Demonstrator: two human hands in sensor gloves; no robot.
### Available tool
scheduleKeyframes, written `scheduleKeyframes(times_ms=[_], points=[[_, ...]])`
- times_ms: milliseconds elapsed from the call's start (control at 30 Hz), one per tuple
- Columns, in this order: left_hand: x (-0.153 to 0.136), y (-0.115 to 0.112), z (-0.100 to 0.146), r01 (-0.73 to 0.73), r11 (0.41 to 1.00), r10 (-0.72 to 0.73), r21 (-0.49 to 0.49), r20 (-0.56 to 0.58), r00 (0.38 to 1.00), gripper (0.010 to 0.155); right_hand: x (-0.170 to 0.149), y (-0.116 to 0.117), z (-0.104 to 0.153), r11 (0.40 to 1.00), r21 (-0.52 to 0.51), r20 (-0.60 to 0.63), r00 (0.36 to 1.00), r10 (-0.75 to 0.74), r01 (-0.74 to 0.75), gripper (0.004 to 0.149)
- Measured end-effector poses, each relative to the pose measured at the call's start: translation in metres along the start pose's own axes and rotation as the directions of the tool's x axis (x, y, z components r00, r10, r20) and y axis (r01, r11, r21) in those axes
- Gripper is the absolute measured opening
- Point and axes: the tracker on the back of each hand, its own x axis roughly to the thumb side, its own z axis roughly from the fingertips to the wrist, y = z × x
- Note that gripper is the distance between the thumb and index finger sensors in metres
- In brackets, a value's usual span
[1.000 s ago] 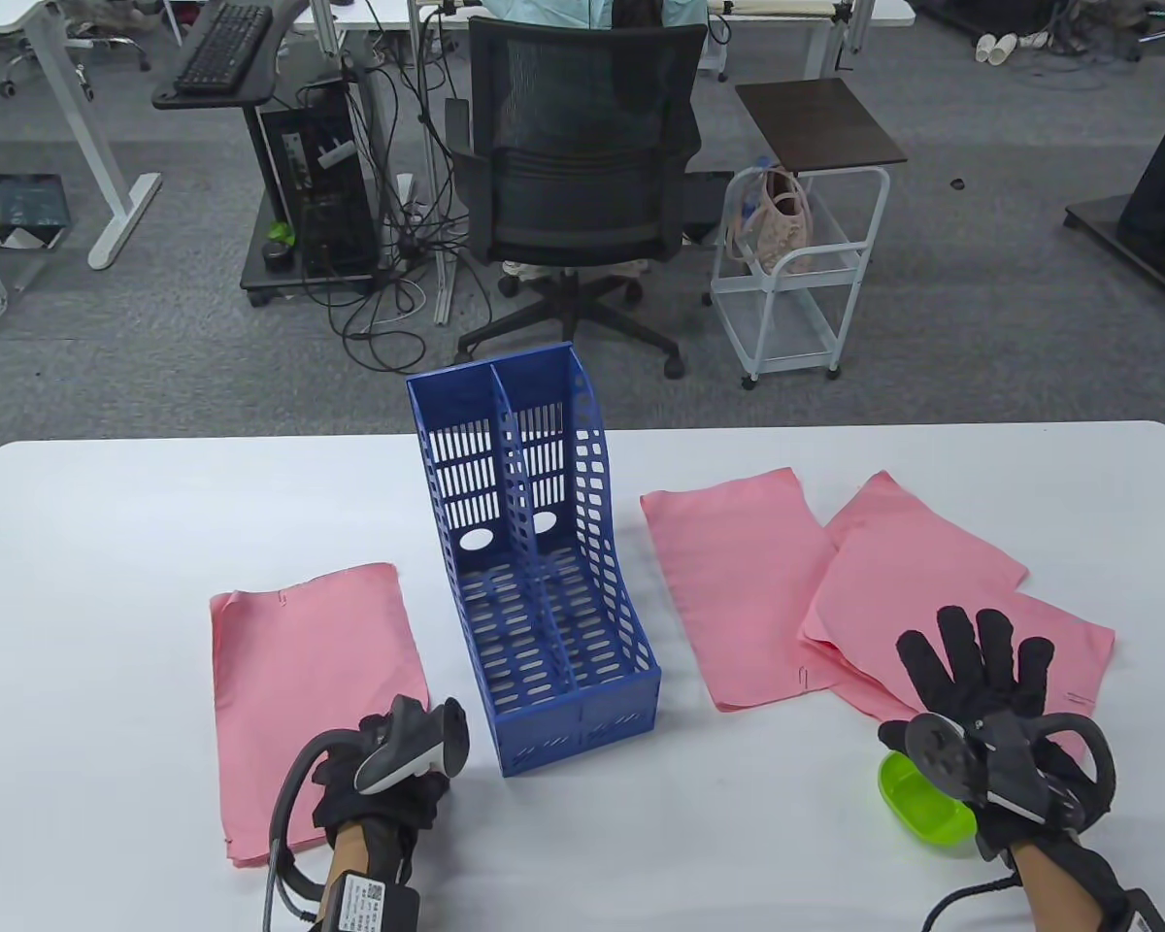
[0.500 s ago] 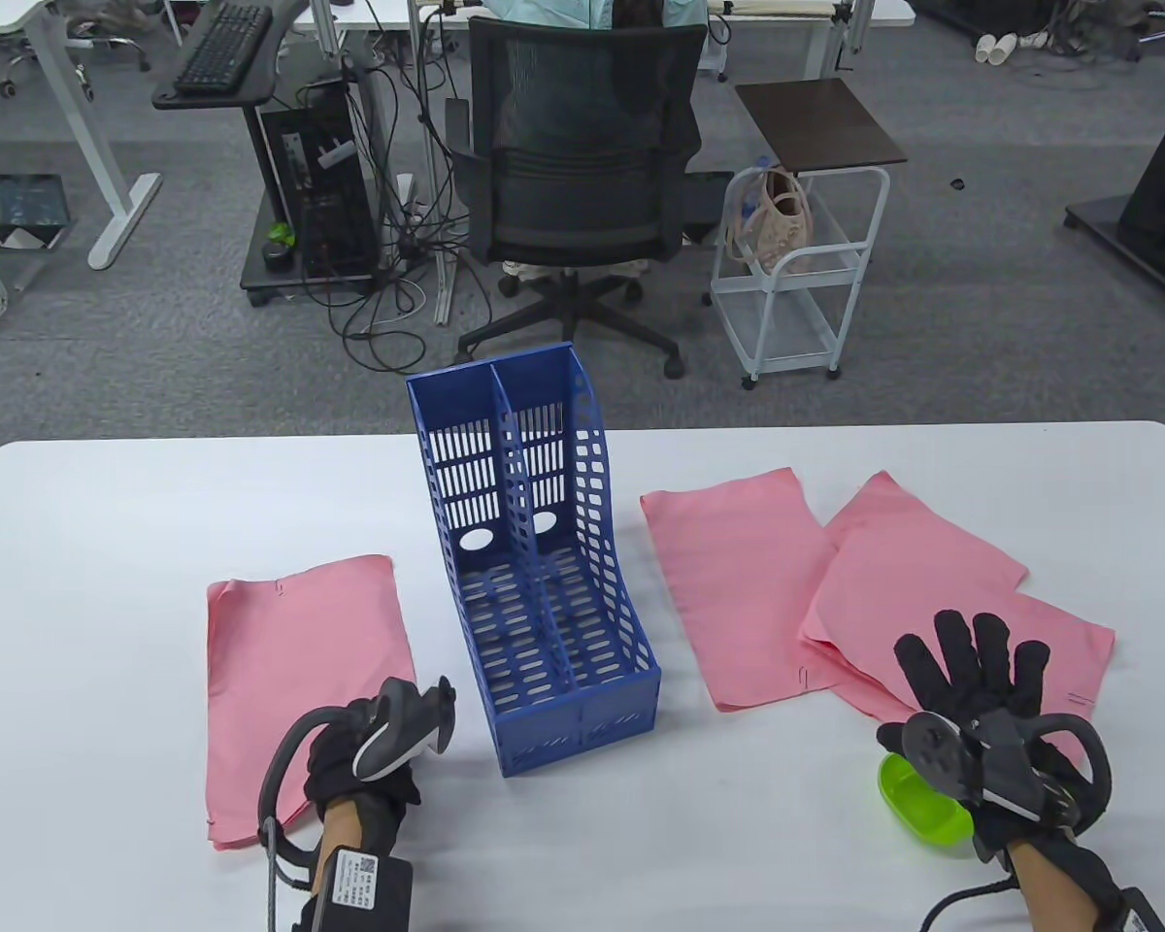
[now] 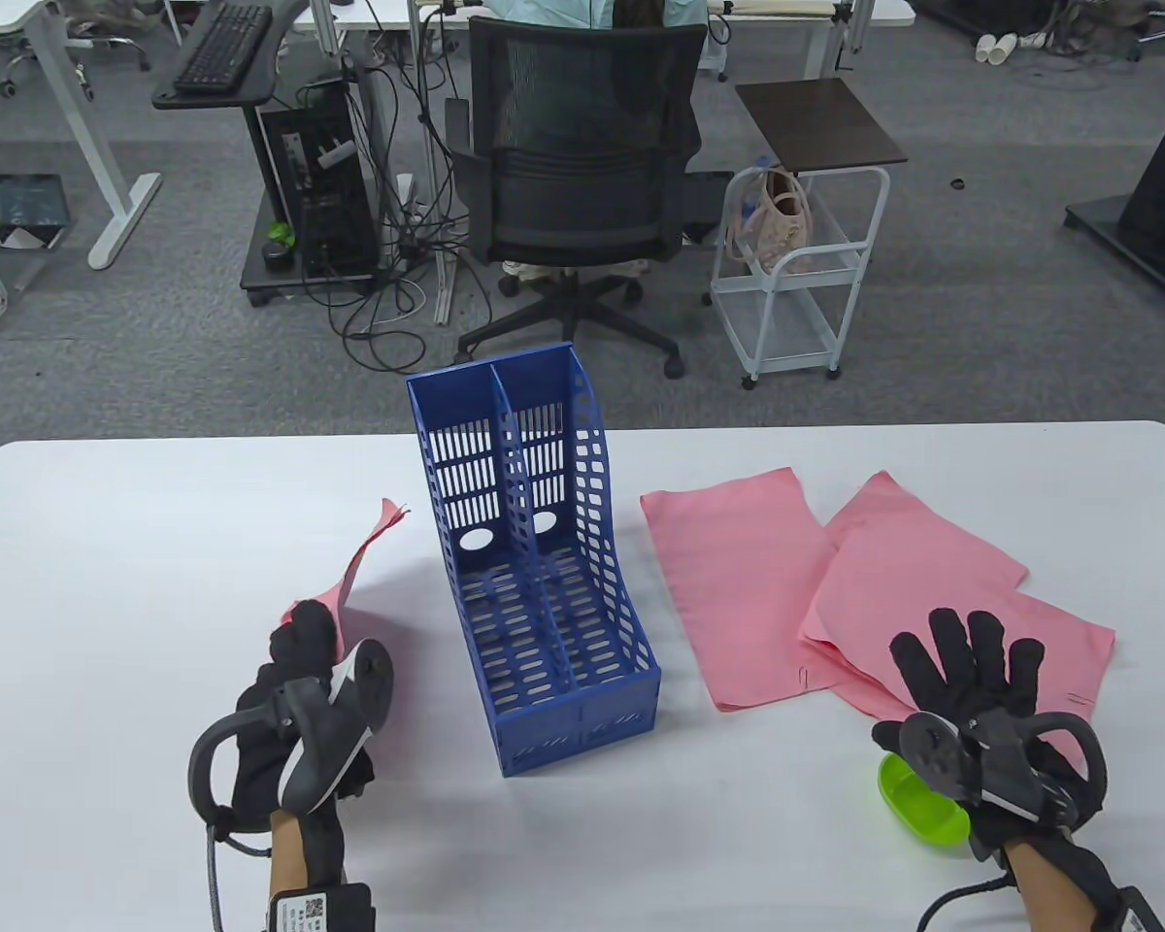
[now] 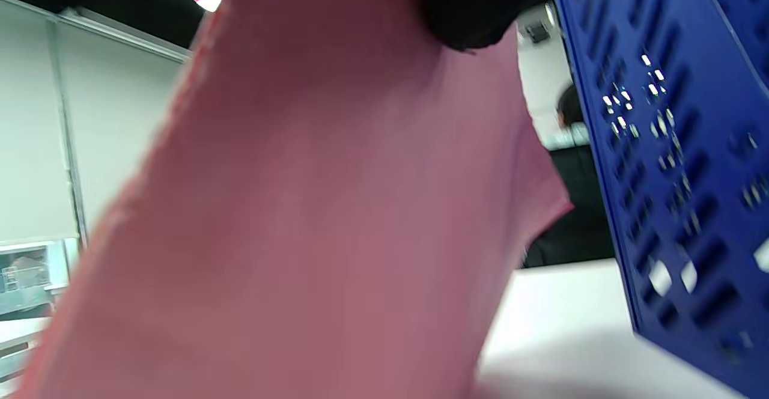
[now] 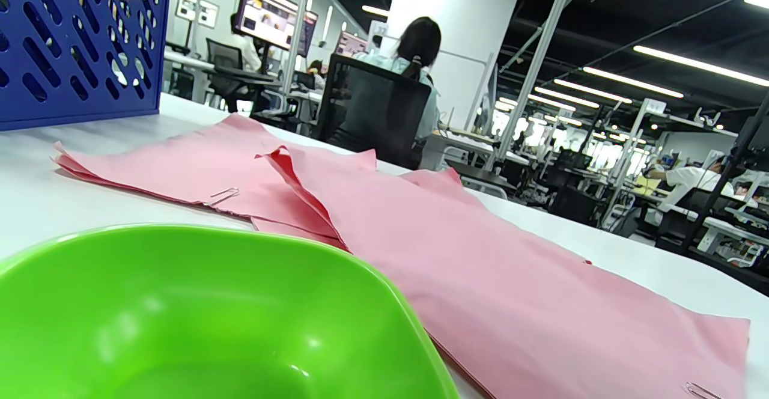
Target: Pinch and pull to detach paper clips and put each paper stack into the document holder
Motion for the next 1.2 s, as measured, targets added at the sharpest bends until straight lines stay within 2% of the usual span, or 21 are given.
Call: scheduleKeyframes(times_ms=[133,233,367,467,600,700,767,800,867,933,1000,1033,1067,1100,1167,1200], points=[[-0.021,0.029,0.010,-0.117,0.984,0.127,0.138,-0.066,0.990,0.050,0.000,0.000,0.000,1.000,-0.013,0.004,1.000,-0.012,0.013,0.085],[-0.032,0.046,0.021,-0.203,0.945,0.227,0.258,-0.068,0.972,0.050,0.001,0.000,0.000,1.000,-0.017,0.005,1.000,-0.011,0.012,0.085],[-0.041,0.062,0.034,-0.329,0.846,0.371,0.420,-0.019,0.928,0.049,0.002,0.001,0.000,1.000,-0.019,0.009,1.000,-0.024,0.024,0.085],[-0.044,0.069,0.041,-0.465,0.753,0.492,0.465,0.072,0.868,0.049,0.002,0.001,0.000,0.999,-0.027,0.015,0.999,-0.037,0.037,0.085],[-0.045,0.075,0.046,-0.668,0.600,0.653,0.441,0.212,0.727,0.049,0.003,-0.004,0.001,0.993,-0.057,0.039,0.994,-0.105,0.108,0.086],[-0.043,0.076,0.046,-0.813,0.490,0.746,0.315,0.331,0.578,0.048,0.003,-0.016,0.003,0.971,-0.127,0.065,0.979,-0.194,0.201,0.086],[-0.040,0.075,0.044,-0.871,0.443,0.786,0.214,0.375,0.492,0.048,0.003,-0.033,0.004,0.932,-0.202,0.105,0.953,-0.283,0.299,0.087],[-0.038,0.074,0.043,-0.887,0.428,0.795,0.172,0.394,0.460,0.048,0.003,-0.042,0.004,0.907,-0.240,0.129,0.938,-0.323,0.346,0.087],[-0.032,0.072,0.040,-0.925,0.377,0.828,0.045,0.431,0.358,0.048,0.003,-0.064,0.006,0.833,-0.330,0.199,0.895,-0.398,0.444,0.088],[-0.024,0.071,0.037,-0.935,0.349,0.843,-0.068,0.459,0.281,0.048,0.004,-0.083,0.009,0.736,-0.407,0.283,0.841,-0.461,0.541,0.088],[-0.016,0.070,0.036,-0.924,0.346,0.843,-0.161,0.485,0.231,0.047,0.004,-0.099,0.013,0.606,-0.472,0.382,0.768,-0.513,0.640,0.087],[-0.011,0.070,0.036,-0.908,0.362,0.834,-0.212,0.509,0.214,0.047,0.005,-0.106,0.015,0.485,-0.494,0.458,0.690,-0.561,0.722,0.085],[-0.008,0.071,0.036,-0.895,0.376,0.828,-0.239,0.520,0.210,0.047,0.007,-0.109,0.016,0.390,-0.486,0.518,0.617,-0.593,0.782,0.083],[-0.003,0.071,0.037,-0.880,0.392,0.822,-0.266,0.532,0.206,0.046,0.008,-0.112,0.017,0.321,-0.466,0.558,0.555,-0.617,0.825,0.081],[0.005,0.072,0.038,-0.857,0.410,0.812,-0.311,0.553,0.188,0.046,0.010,-0.113,0.018,0.226,-0.389,0.616,0.434,-0.658,0.893,0.080],[0.010,0.072,0.039,-0.846,0.412,0.811,-0.340,0.560,0.170,0.046,0.012,-0.112,0.019,0.207,-0.351,0.629,0.394,-0.670,0.913,0.080]])
